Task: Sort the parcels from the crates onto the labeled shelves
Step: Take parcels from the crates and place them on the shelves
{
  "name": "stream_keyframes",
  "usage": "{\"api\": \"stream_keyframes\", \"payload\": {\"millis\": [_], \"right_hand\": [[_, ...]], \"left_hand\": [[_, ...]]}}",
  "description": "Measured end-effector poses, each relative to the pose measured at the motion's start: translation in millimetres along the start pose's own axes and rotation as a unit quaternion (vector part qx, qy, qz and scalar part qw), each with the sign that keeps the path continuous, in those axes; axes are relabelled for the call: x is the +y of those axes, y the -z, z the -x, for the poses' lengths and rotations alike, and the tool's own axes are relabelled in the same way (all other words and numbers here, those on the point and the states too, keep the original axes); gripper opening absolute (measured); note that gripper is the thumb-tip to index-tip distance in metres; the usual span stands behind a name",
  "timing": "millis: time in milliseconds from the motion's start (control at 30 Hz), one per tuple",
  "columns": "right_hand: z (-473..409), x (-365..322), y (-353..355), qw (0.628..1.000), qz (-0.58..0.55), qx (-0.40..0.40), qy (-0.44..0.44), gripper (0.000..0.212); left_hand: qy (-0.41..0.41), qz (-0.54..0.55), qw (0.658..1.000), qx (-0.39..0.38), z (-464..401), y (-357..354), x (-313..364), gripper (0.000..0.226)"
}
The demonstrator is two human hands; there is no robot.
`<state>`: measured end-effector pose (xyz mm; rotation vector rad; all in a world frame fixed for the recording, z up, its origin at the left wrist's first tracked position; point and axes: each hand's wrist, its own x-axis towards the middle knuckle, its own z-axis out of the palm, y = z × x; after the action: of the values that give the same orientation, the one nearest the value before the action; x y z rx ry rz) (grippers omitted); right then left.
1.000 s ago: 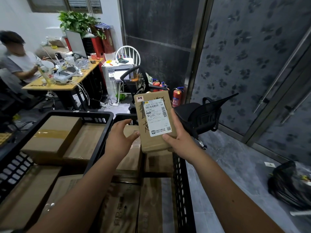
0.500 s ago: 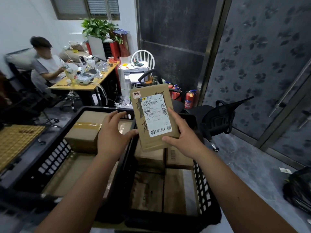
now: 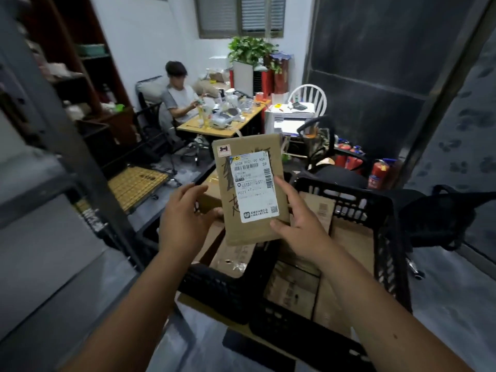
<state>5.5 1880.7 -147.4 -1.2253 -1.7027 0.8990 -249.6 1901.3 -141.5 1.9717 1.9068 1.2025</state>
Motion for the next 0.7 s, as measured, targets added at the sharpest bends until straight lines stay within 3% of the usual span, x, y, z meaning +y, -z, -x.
{"api": "stream_keyframes", "payload": {"millis": [333,700], "right_hand": [[20.2,-21.2,-1.6,0.979,-0.018,-0.185,0.084,0.095],[144.6,-26.4,12.3,0.93,-0.009,-0.325,0.17,0.099]], "left_hand": [[0.091,-0.092,0.975,0.183,103.7,63.8,38.5,0.06],[0.222,-0.209,0.919,0.25,301.3,78.7,110.8,0.068]]}}
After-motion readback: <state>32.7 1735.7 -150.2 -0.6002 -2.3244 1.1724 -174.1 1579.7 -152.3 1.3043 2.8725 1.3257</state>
